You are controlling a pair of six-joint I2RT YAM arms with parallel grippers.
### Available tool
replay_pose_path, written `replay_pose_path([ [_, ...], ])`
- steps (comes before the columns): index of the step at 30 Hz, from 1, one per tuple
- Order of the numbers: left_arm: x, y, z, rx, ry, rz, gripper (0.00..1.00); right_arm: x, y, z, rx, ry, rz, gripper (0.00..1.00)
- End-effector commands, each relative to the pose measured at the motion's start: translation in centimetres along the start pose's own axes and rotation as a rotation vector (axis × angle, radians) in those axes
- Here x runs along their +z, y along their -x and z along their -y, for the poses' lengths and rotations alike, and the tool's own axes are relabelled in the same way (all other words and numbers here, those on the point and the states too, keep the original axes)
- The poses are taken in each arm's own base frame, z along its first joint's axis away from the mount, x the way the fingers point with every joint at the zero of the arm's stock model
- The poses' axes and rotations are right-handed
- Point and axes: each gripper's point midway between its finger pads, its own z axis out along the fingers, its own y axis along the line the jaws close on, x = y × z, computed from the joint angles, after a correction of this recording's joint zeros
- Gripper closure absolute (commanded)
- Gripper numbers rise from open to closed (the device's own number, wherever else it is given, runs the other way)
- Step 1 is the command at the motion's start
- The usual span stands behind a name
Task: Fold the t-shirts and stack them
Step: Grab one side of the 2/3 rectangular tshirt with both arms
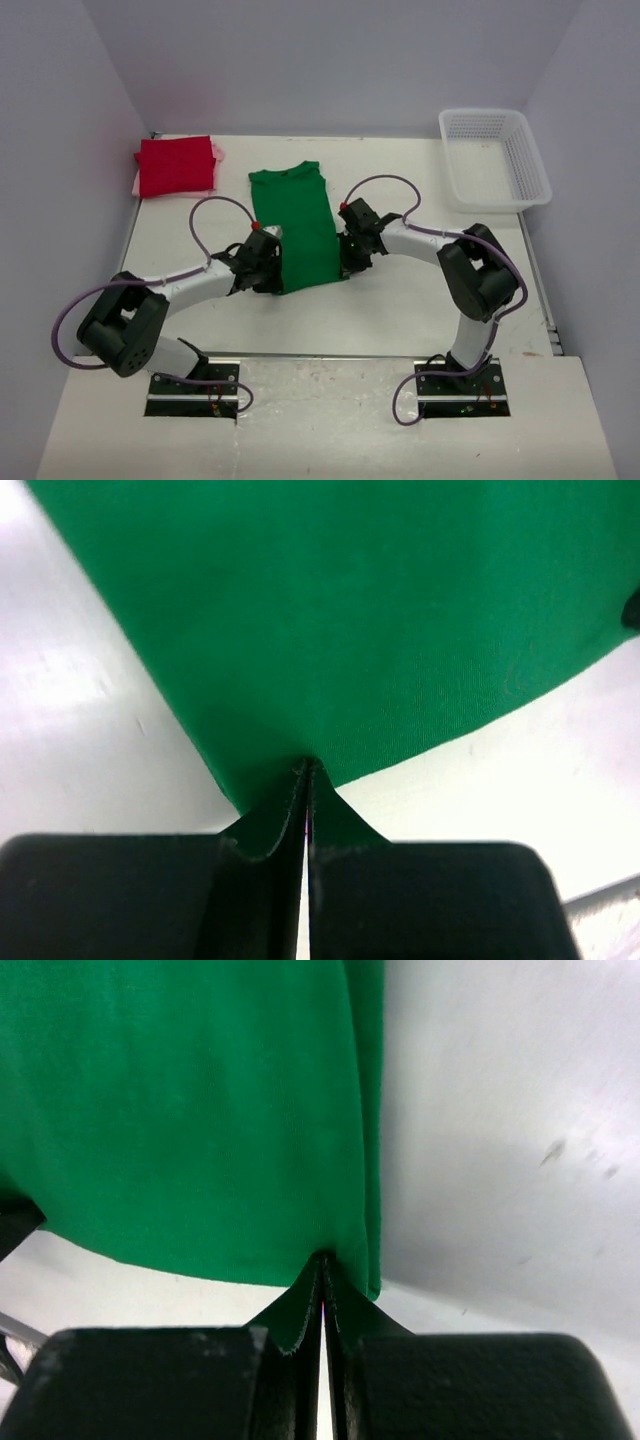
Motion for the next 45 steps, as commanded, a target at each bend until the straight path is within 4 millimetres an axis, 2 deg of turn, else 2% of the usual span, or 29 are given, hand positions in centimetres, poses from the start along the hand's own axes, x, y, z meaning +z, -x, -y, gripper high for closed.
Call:
replay_pose_path([
  [1,-1.5,-5.4,-1.8,-0.003,0.072,-0.130,1.00,0.7,-5.5,2.2,0.009,-0.117,-0.107,1.00],
  [3,-2.0,-6.9,-2.0,0.006,0.073,-0.146,1.00,0.2,-6.9,2.1,0.012,-0.124,-0.105,1.00],
  [5,-2.7,-7.3,-1.9,0.000,0.059,-0.134,1.00,-0.1,-7.8,1.9,0.023,-0.122,-0.101,1.00],
  [8,-3.6,-8.3,-2.4,-0.007,0.053,-0.128,1.00,-0.9,-10.3,1.7,0.009,-0.129,-0.097,1.00],
  [14,-4.1,-8.7,-2.0,-0.005,0.037,-0.125,1.00,-2.1,-13.7,0.8,0.017,-0.119,-0.081,1.00],
  [17,-4.2,-9.0,-1.9,-0.004,0.029,-0.125,1.00,-2.3,-14.7,1.2,0.020,-0.125,-0.070,1.00],
  [21,-4.5,-9.1,-1.6,-0.008,0.014,-0.116,1.00,-2.5,-14.5,1.2,-0.001,-0.124,-0.048,1.00],
  [28,-5.0,-9.2,-0.8,-0.001,-0.020,-0.098,1.00,-3.4,-12.8,0.8,-0.049,-0.126,0.020,1.00],
  [32,-5.8,-8.1,-0.3,-0.001,-0.033,-0.034,1.00,-5.1,-11.8,-0.4,-0.071,-0.073,0.082,1.00],
  [33,-5.9,-7.7,-0.4,0.001,-0.027,-0.015,1.00,-5.4,-11.7,-0.5,-0.074,-0.066,0.090,0.95],
  [34,-6.3,-7.1,-0.3,0.000,-0.027,0.004,1.00,-6.3,-11.5,-0.7,-0.074,-0.057,0.103,0.85],
  [36,-6.7,-6.6,0.0,0.000,-0.029,0.019,1.00,-7.1,-11.4,-1.0,-0.075,-0.044,0.112,0.73],
  [38,-7.0,-6.1,0.3,0.002,-0.029,0.031,1.00,-7.6,-11.6,-0.9,-0.063,-0.040,0.114,0.53],
  [41,-6.9,-5.9,0.5,0.003,-0.017,0.023,1.00,-7.8,-12.2,-0.7,-0.054,-0.025,0.110,0.41],
  [43,-6.7,-6.0,0.7,0.003,-0.020,0.003,0.98,-7.2,-13.0,-0.1,-0.045,-0.031,0.092,0.38],
  [45,-6.8,-6.0,1.1,0.009,-0.035,-0.003,0.91,-6.8,-12.8,-0.4,-0.035,0.002,0.112,0.32],
])
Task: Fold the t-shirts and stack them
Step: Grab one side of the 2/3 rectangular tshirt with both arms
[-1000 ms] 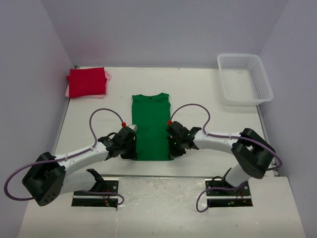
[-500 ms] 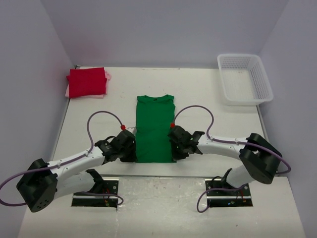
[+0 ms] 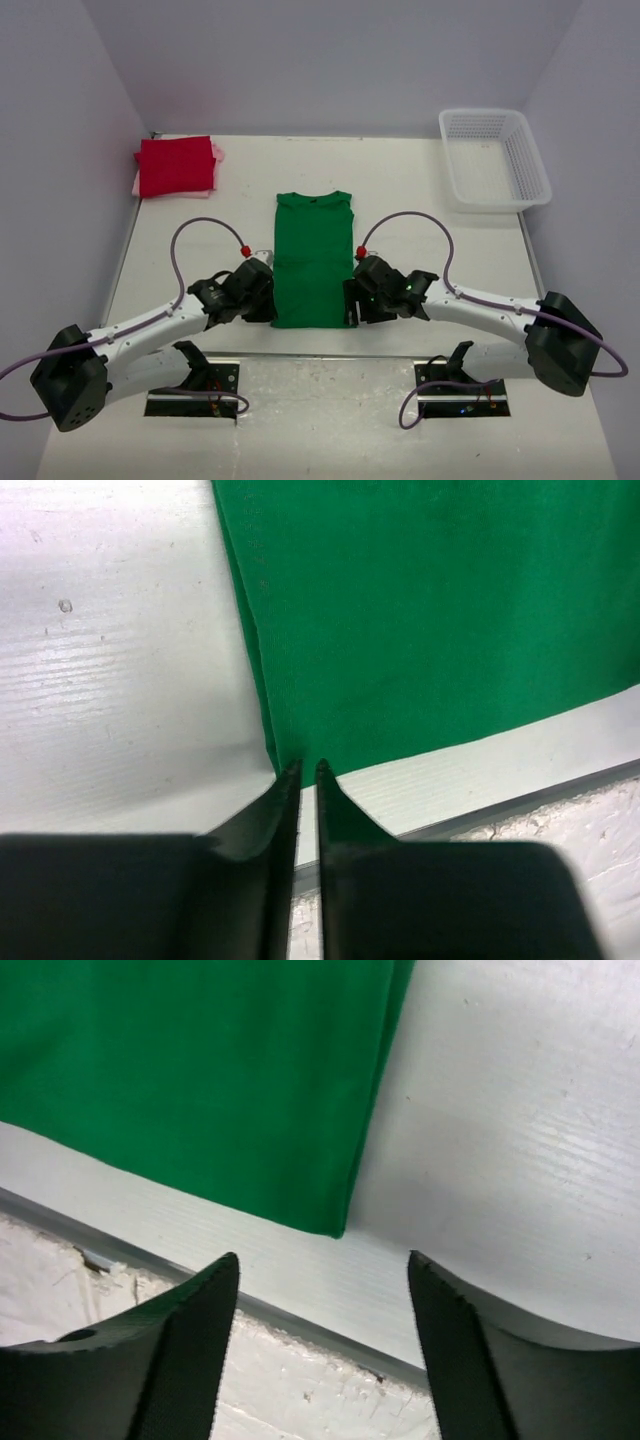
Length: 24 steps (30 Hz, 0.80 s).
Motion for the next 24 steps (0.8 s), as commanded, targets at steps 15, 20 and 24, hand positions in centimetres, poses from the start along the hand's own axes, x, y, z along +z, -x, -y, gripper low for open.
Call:
replay_pose_path([
  [15,-1.1,1.7,0.4,-0.094,-0.093,-0.022,0.65,4.0,-2.0,0.1,0.103,0.051,-0.017,0.27],
  [20,-0.3,1.3,-0.8,-0.159,-0.093,-0.057,0.64,4.2,-2.9,1.0,0.143,0.036,-0.020,0.31],
  [24,0.4,-0.1,-0.7,-0.181,-0.106,-0.126,0.64,3.9,-3.3,1.0,0.165,0.049,-0.020,0.33],
])
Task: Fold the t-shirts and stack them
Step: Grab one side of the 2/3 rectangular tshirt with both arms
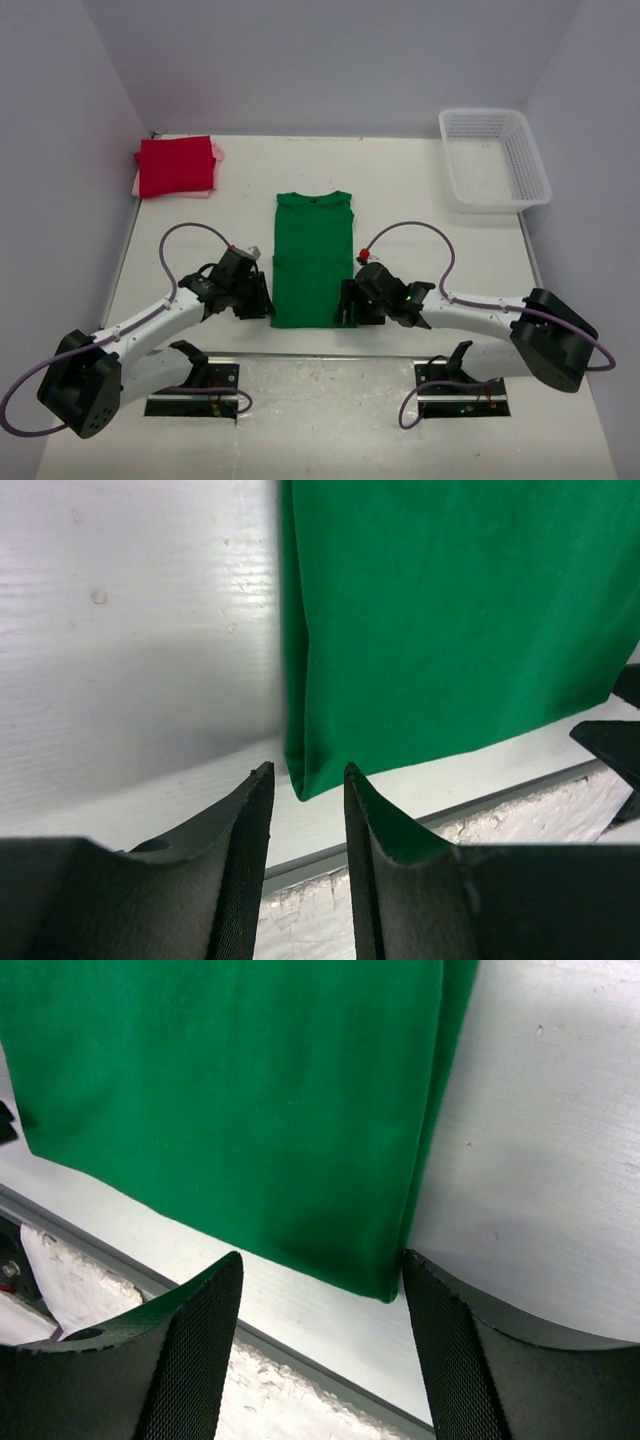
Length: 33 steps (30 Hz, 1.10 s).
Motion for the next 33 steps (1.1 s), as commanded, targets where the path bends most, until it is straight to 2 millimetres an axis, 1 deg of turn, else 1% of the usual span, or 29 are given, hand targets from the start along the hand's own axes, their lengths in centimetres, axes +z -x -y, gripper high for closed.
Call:
replay_pose_path([
  [1,0.6,-1.0,0.9,-0.007,-0.069,-0.058,0.64,0.2,-2.7,2.8,0.037,-0.084,-0.067,0.34],
  [4,0.8,-1.6,0.8,-0.015,-0.078,-0.079,0.64,0.4,-3.1,3.0,0.046,-0.088,-0.072,0.36],
  [7,0.4,-1.4,0.6,-0.008,-0.062,-0.068,0.64,0.8,-3.7,3.3,0.054,-0.093,-0.087,0.40],
  [10,-0.1,-0.9,0.8,-0.004,-0.060,-0.048,0.63,1.2,-4.4,3.4,0.070,-0.096,-0.105,0.47],
  [12,-0.5,-0.6,1.0,0.002,-0.061,-0.038,0.62,1.3,-4.8,3.5,0.077,-0.103,-0.113,0.49],
  [16,-0.7,-0.6,1.0,0.006,-0.064,-0.037,0.62,1.4,-5.0,3.7,0.087,-0.132,-0.113,0.59],
  [17,-0.6,-0.7,0.9,0.007,-0.061,-0.040,0.62,1.4,-4.9,3.7,0.085,-0.138,-0.112,0.65],
  [18,-0.6,-0.8,0.9,0.006,-0.060,-0.046,0.62,1.3,-5.0,3.6,0.087,-0.141,-0.115,0.67],
  [20,-0.6,-1.0,0.9,0.009,-0.065,-0.052,0.62,1.1,-4.7,4.0,0.090,-0.164,-0.099,0.77],
  [22,-0.6,-1.1,0.8,0.008,-0.063,-0.054,0.61,0.8,-4.4,4.4,0.094,-0.187,-0.080,0.81],
  [23,-0.6,-1.0,0.8,0.010,-0.061,-0.049,0.60,0.6,-4.1,4.1,0.096,-0.182,-0.069,0.84],
  [24,-0.7,-1.1,0.7,0.010,-0.059,-0.051,0.60,0.5,-3.8,4.3,0.097,-0.194,-0.051,0.85],
  [25,-0.7,-1.1,0.7,0.010,-0.061,-0.052,0.60,0.4,-3.9,4.6,0.098,-0.210,-0.055,0.87],
  [26,-0.7,-1.2,0.7,0.009,-0.061,-0.054,0.59,0.3,-3.7,4.5,0.097,-0.214,-0.051,0.92],
  [27,-0.8,-1.2,0.7,0.010,-0.062,-0.053,0.58,0.3,-3.6,4.8,0.096,-0.232,-0.048,0.99],
  [28,-0.9,-1.2,0.8,0.009,-0.063,-0.056,0.57,0.2,-3.6,5.1,0.094,-0.249,-0.049,1.00],
  [30,-1.0,-1.4,0.7,0.008,-0.063,-0.058,0.53,0.3,-3.5,5.0,0.090,-0.259,-0.050,1.00],
  [33,-1.3,-1.3,0.7,0.007,-0.063,-0.050,0.50,0.5,-3.3,5.1,0.076,-0.274,-0.051,1.00],
])
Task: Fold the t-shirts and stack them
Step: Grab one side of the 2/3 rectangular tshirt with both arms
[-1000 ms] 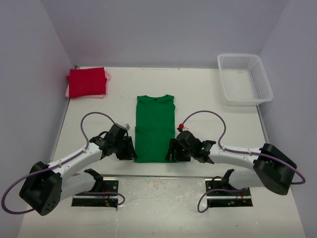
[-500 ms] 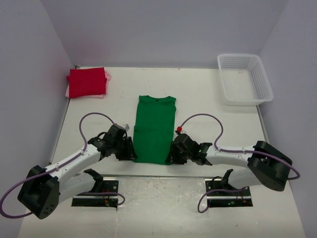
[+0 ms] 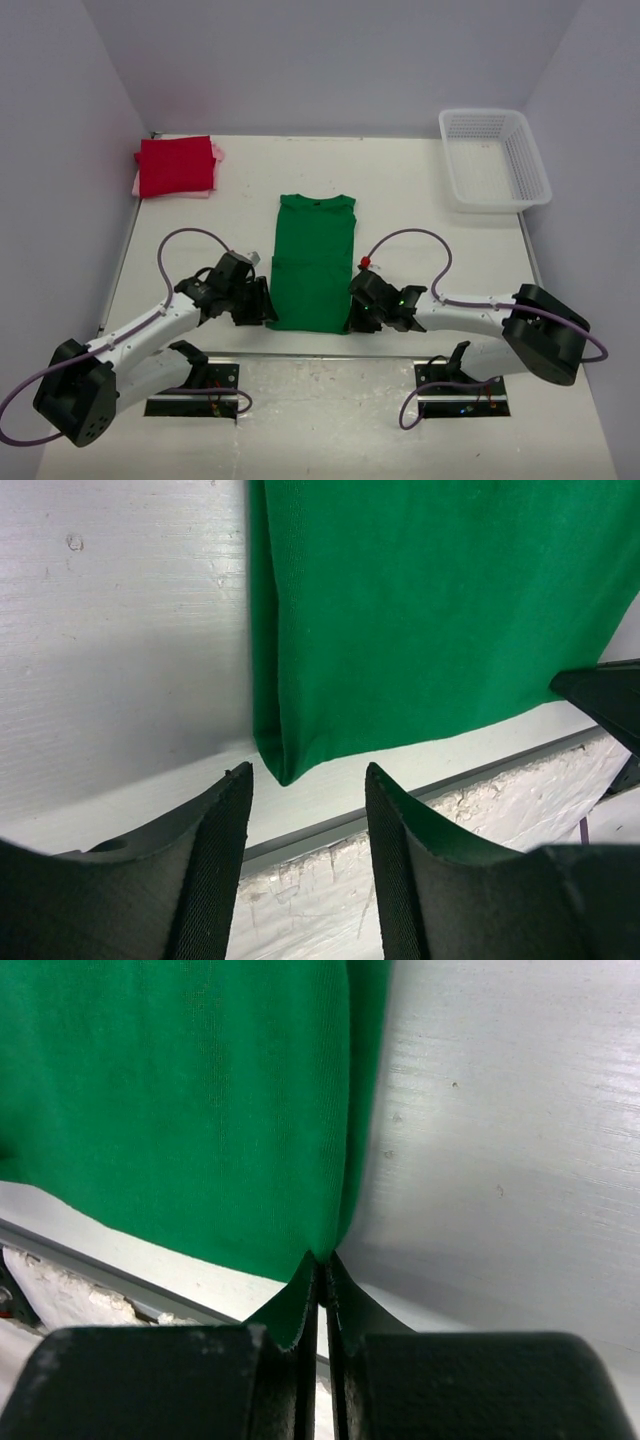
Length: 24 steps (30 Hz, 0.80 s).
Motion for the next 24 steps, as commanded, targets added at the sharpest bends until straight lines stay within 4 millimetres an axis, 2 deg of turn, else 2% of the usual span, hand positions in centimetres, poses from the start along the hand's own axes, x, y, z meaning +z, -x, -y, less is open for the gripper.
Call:
replay_pose_path([
  [1,-0.9,0.4,0.7,0.011,-0.026,0.011,0.49,0.4,-0.9,4.6,-0.043,-0.204,-0.018,1.00],
  [5,-0.7,-0.3,0.2,0.009,-0.016,-0.011,0.44,0.6,-0.7,4.2,-0.049,-0.197,-0.018,1.00],
  [13,0.3,-1.2,-1.0,-0.003,0.011,-0.031,0.45,0.1,-0.5,4.1,-0.052,-0.192,-0.010,1.00],
  [24,1.4,-0.5,-1.2,-0.028,0.035,-0.022,0.46,-0.8,-0.5,4.0,-0.051,-0.166,0.001,1.00],
])
